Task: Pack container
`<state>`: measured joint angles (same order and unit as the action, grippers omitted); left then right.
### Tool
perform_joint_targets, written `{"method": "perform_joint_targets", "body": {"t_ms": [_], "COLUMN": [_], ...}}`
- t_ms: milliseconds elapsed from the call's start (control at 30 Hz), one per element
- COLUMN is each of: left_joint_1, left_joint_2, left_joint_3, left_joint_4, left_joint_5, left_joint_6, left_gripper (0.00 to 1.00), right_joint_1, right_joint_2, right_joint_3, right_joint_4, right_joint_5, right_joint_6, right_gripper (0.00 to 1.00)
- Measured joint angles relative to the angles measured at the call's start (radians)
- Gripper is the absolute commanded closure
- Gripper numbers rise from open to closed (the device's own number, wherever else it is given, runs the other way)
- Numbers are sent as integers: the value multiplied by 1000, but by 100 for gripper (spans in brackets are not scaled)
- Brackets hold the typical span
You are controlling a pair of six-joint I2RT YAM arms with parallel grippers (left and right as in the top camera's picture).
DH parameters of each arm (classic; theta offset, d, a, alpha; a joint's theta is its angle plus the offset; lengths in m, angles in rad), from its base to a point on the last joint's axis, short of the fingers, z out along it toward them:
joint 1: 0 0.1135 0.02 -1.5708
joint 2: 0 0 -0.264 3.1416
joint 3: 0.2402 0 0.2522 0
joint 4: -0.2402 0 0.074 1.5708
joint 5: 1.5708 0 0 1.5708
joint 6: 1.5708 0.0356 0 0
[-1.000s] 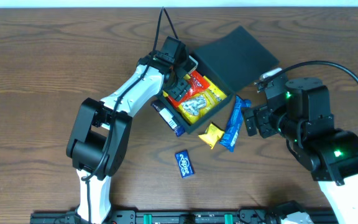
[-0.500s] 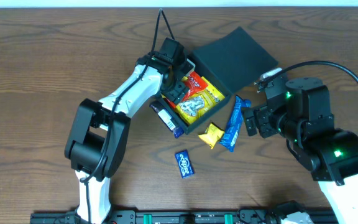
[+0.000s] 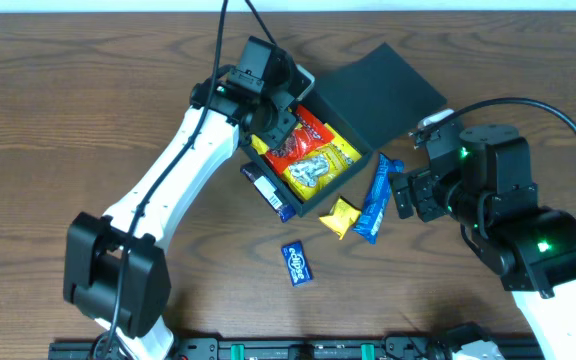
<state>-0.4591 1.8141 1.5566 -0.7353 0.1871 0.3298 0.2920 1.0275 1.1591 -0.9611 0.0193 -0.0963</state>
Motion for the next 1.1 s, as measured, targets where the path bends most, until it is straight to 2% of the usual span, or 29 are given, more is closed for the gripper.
{"method": "perform_joint_targets", "body": {"t_ms": [67,133,300,400,567,733,867,1100], "left_joint_1": [0,0,-7,-54,-212,-354,-400,-417], "left_joint_2": [-7,-8,-8,-8,-8,-8,7,130], "left_joint_3": [0,2,3,3,3,3,3,3], "left_joint_4": [-44,-138,-325,-379,-324,-249,-211,-136], "left_joint_5": [22,84,286,322,209,0,-93,-143], "left_joint_6": [4,3,3,11,-2,-94,-166,-214], "left_gripper": [56,46,44,39,30,30,27,28], "right_joint_1": [0,0,0,0,0,0,0,0], "right_joint_2": [0,0,0,0,0,0,0,0], "right_joint_3": [0,0,0,0,0,0,0,0], "right_joint_4": [0,0,0,0,0,0,0,0], "right_joint_5": [0,0,0,0,0,0,0,0], "right_joint_6": [0,0,0,0,0,0,0,0], "right_gripper": [1,1,1,1,1,1,1,1]}}
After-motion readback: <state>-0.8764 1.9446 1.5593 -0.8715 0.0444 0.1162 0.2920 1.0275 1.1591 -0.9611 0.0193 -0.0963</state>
